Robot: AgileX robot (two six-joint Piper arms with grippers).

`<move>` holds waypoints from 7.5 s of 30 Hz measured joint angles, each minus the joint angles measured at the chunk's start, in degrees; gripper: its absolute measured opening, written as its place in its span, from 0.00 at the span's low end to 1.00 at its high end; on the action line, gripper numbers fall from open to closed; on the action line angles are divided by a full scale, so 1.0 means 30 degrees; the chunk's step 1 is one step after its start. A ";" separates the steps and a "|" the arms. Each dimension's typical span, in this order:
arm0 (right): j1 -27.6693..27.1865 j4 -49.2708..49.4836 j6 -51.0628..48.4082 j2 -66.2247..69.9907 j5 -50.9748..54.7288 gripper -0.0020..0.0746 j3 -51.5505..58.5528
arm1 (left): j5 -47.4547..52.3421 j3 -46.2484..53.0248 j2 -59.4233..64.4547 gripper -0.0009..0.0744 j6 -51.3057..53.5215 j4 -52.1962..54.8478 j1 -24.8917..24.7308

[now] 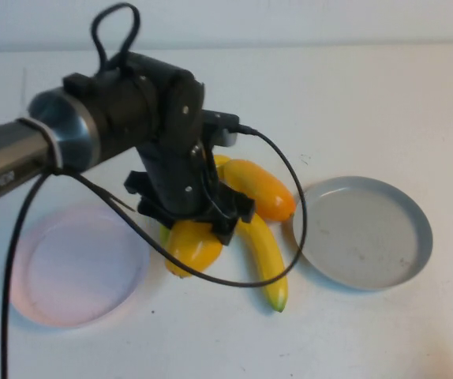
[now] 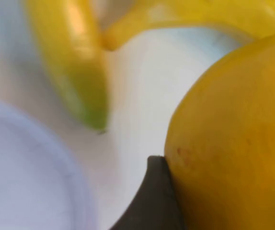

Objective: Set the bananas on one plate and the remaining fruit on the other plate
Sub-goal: Put one type of fruit in the left plate

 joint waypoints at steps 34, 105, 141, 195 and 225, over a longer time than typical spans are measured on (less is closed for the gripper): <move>0.0000 0.0000 0.0000 0.0000 0.0000 0.01 0.0000 | 0.1731 0.2641 0.0201 0.74 0.1534 0.3745 0.6611; 0.0000 0.0000 0.0000 0.0000 0.0000 0.01 0.0000 | 0.3367 -1.6000 1.0162 0.90 -0.6163 -0.1736 0.0107; 0.0000 0.0000 0.0000 0.0000 0.0000 0.01 0.0000 | 0.3243 -1.6000 1.1752 0.65 -0.4399 -0.0931 0.0154; 0.0000 0.0013 0.0000 0.0000 0.0000 0.01 0.0000 | 0.0298 0.3777 -0.1011 0.69 -0.0800 0.3689 0.3742; 0.0000 0.0013 0.0000 0.0000 0.0000 0.01 0.0000 | -0.4123 1.0393 -1.3051 0.02 -0.0933 0.4084 0.2421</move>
